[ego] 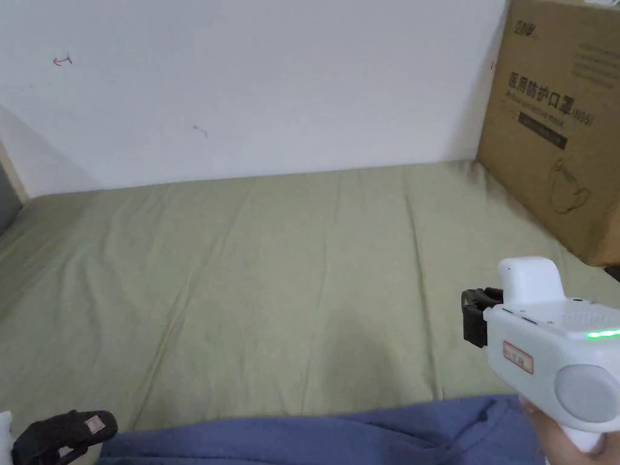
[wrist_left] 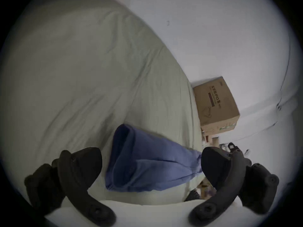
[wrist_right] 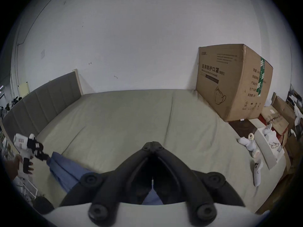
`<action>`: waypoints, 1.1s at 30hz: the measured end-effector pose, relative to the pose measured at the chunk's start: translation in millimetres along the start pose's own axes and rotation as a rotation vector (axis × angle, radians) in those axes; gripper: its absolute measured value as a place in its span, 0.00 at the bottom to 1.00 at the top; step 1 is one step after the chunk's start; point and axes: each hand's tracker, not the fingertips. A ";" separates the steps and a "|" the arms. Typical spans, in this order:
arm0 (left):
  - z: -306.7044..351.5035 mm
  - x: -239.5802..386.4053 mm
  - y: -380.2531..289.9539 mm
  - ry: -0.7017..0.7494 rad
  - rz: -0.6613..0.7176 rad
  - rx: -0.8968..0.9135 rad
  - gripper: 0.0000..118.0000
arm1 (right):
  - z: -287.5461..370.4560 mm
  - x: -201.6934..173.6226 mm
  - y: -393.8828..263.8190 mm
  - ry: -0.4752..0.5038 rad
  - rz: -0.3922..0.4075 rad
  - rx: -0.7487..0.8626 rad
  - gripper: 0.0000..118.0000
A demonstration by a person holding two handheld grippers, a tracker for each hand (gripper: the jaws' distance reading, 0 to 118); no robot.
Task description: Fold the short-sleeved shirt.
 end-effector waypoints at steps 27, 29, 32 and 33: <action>-3.3 26.8 -12.5 0.785 -0.640 0.081 0.10 | -8.0 8.7 4.8 0.020 -0.020 -0.030 0.00; -2.3 70.6 -46.5 0.728 -0.664 0.077 0.10 | -3.9 10.0 3.4 0.025 -0.030 -0.033 0.00; -14.5 103.4 -71.0 0.505 -0.553 0.045 0.10 | 3.3 10.1 1.6 0.040 -0.044 -0.031 0.00; -21.4 114.7 -66.0 0.426 -0.528 0.020 0.10 | 5.9 9.3 1.4 0.042 -0.043 -0.029 0.00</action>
